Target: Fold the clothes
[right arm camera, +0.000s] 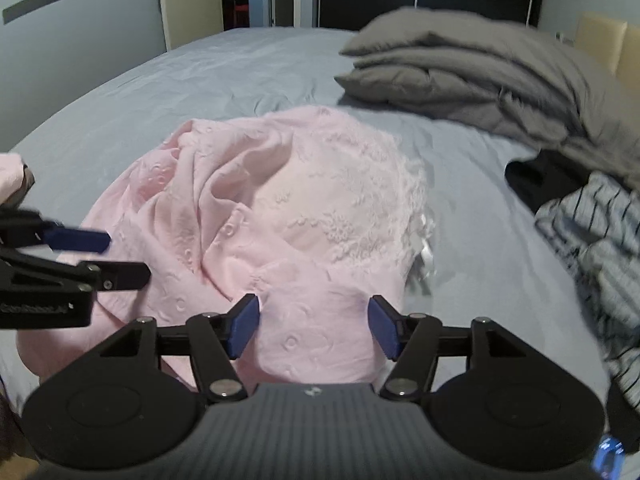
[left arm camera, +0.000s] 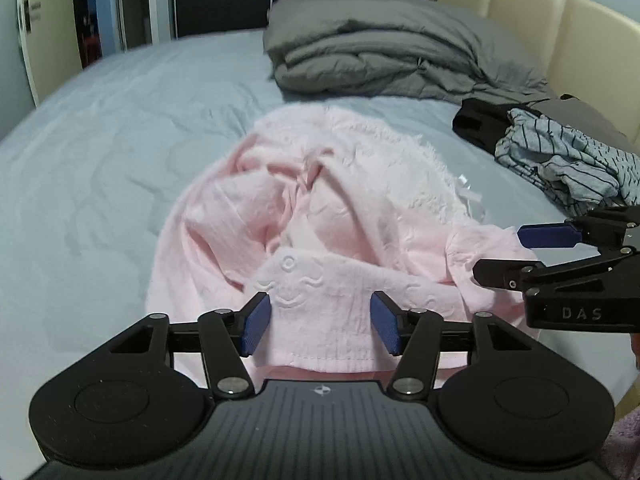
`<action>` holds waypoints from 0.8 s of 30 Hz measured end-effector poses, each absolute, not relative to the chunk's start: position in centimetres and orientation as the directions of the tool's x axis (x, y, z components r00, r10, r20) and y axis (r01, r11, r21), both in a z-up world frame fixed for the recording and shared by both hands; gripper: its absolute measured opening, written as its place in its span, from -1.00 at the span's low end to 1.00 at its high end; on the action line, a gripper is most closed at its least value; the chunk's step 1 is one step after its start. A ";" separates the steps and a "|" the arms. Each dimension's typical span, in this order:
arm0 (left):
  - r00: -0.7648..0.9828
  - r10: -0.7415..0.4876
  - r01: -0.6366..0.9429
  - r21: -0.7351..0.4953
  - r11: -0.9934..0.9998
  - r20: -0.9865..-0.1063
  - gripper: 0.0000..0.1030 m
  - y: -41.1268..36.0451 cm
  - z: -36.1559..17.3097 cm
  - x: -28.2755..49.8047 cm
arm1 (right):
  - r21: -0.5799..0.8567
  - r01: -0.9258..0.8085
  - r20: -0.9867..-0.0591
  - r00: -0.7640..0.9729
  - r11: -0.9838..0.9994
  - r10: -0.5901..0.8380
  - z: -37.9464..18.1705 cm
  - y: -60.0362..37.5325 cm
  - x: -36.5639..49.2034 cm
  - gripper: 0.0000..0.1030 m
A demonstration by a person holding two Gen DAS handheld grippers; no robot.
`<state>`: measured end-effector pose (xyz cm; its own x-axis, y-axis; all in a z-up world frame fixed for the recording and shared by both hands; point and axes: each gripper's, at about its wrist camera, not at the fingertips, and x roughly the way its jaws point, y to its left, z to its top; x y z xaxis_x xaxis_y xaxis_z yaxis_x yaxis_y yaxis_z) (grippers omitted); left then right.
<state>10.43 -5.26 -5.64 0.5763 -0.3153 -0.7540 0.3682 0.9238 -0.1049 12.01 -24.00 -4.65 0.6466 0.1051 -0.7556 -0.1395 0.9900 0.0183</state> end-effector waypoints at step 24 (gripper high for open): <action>0.446 -0.293 0.495 -0.040 0.868 -0.846 -0.99 -0.1 -4.9 3.1 | 0.217 -0.498 -0.826 0.365 0.840 0.430 -5.6 -14.3 3.7 -0.84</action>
<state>3.06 -0.12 -4.93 0.4459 -0.2935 -0.8456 0.4950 0.8679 -0.0402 3.75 -14.31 -5.60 0.3647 0.4302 -0.8258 -0.4979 0.8395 0.2175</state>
